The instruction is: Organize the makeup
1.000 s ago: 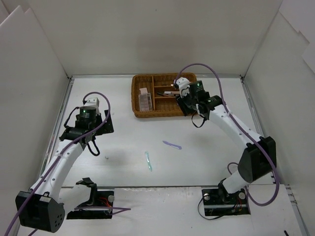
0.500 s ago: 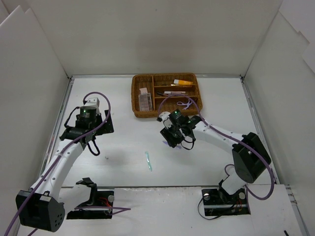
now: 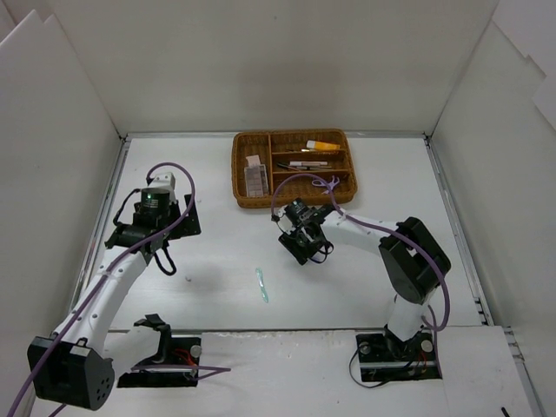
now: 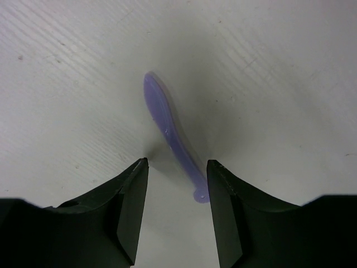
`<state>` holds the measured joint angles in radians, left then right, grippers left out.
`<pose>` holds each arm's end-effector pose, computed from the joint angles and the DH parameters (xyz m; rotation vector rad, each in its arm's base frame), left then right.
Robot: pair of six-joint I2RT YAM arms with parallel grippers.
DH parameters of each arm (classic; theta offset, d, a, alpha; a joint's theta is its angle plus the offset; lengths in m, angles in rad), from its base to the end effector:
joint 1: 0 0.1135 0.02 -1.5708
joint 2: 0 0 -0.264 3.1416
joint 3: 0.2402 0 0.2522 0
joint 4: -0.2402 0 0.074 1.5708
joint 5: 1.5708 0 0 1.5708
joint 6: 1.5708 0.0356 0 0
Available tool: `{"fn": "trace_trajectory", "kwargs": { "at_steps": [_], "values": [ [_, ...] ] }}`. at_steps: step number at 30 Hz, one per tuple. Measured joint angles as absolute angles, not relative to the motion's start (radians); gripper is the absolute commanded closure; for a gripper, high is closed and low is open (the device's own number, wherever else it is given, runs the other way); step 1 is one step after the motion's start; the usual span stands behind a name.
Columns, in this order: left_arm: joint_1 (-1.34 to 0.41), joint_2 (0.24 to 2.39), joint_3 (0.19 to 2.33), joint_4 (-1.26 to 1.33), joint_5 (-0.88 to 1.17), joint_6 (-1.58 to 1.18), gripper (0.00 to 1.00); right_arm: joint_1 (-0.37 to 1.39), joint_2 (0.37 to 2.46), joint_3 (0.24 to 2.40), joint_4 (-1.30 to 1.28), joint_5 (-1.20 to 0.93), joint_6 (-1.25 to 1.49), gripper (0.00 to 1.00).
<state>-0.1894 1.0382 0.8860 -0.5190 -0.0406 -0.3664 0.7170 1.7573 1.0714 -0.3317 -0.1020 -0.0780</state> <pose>0.2193 -0.0406 0.2950 -0.2212 2.2428 -0.2545 0.2645 0.2354 0.1711 -1.0511 2.4052 0.3612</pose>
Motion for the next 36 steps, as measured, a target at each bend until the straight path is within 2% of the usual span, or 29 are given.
{"fn": "trace_trajectory", "kwargs": {
  "at_steps": [5,7,8,9,11,18,23,30,36],
  "values": [
    [-0.189,1.038,0.886,-0.519,-0.041,-0.366,0.03,0.717,1.784,1.086,-0.358,-0.089,-0.079,0.61],
    [-0.189,1.038,0.886,-0.519,-0.04,-0.366,0.03,0.717,1.792,1.093,-0.371,-0.093,-0.082,0.72],
    [-0.189,1.038,0.886,-0.519,-0.04,-0.366,0.03,0.717,1.798,1.101,-0.38,-0.096,-0.085,0.81],
    [-0.189,1.038,0.886,-0.519,-0.04,-0.366,0.03,0.717,1.804,1.107,-0.385,-0.1,-0.089,0.94],
    [-0.189,1.038,0.886,-0.519,-0.04,-0.366,0.03,0.718,1.814,1.122,-0.402,-0.107,-0.093,1.0],
    [-0.189,1.038,0.886,-0.519,-0.041,-0.366,0.03,0.725,1.815,1.162,-0.442,-0.113,-0.121,1.0],
    [-0.189,1.038,0.886,-0.519,-0.041,-0.366,0.03,0.722,1.774,1.297,-0.46,-0.064,-0.21,1.0],
    [-0.189,1.038,0.886,-0.519,-0.041,-0.366,0.03,0.677,1.743,1.528,-0.453,0.023,-0.505,1.0],
    [-0.189,1.037,0.886,-0.519,-0.04,-0.366,0.03,0.627,1.853,1.658,-0.453,0.07,-0.741,1.0]
  ]
}}
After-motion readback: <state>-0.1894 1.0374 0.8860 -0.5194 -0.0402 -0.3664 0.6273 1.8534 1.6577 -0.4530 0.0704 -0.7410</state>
